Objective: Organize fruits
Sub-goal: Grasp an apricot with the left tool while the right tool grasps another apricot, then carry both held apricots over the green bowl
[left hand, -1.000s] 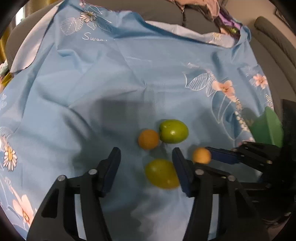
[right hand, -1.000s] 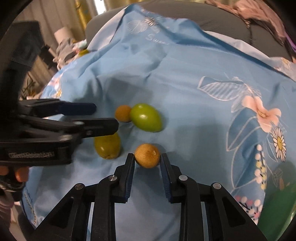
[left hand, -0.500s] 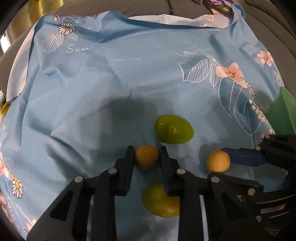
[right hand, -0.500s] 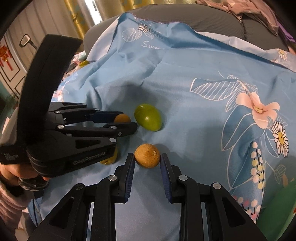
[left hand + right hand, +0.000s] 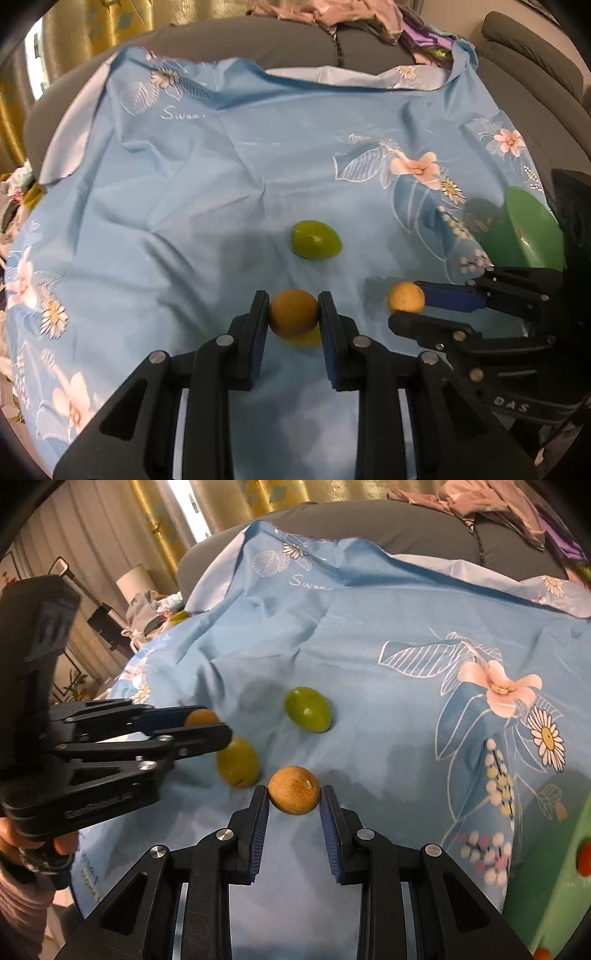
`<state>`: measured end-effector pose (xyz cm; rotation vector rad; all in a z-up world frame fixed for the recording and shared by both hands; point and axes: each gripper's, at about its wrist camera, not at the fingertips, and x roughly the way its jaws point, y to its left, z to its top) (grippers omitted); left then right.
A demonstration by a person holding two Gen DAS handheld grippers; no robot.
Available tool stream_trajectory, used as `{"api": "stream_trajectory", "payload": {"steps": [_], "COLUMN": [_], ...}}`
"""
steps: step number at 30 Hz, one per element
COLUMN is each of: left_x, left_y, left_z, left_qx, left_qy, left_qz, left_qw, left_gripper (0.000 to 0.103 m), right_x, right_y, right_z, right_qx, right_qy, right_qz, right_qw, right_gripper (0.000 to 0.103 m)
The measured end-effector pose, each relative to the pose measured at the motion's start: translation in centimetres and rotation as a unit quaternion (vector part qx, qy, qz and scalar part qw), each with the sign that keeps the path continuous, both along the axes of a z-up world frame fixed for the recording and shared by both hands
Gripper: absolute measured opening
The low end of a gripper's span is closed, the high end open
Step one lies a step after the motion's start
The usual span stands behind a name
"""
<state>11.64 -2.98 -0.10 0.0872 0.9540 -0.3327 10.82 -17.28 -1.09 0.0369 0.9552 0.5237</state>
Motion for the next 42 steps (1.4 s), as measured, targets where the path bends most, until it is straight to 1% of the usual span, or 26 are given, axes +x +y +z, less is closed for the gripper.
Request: {"api": "stream_trajectory", "payload": {"steps": [8,13,18,29,42], "left_x": [-4.6,-7.2,-9.2,-12.1,-13.8], "left_y": [-0.5,-0.6,-0.7,-0.7,-1.2], "left_z": [1.6,2.0,2.2,3.2,4.8], "left_qx": [-0.009,-0.023,-0.028,-0.032,-0.030], "left_qy": [-0.023,-0.023,-0.025,-0.042,-0.061], "left_qz": [0.010,0.015,0.023,0.035,0.026], "left_qw": [0.9997,0.9994,0.9990,0.9980,0.9973], "left_gripper": [0.026,0.027,0.027,0.027,0.027], "right_x": [-3.5,-5.7,-7.3,-9.9,-11.8], "right_y": [-0.6,-0.8,-1.0,-0.6,-1.1], "right_z": [1.8,2.8,3.7,5.1,7.2], "right_qx": [0.011,0.013,0.015,0.014,0.022], "right_qy": [-0.015,-0.028,-0.037,-0.057,-0.087], "right_qz": [0.002,0.006,0.013,0.025,0.023], "right_qw": [1.000,1.000,0.999,0.998,0.996], "right_gripper": [0.030,0.030,0.030,0.030,0.030]}}
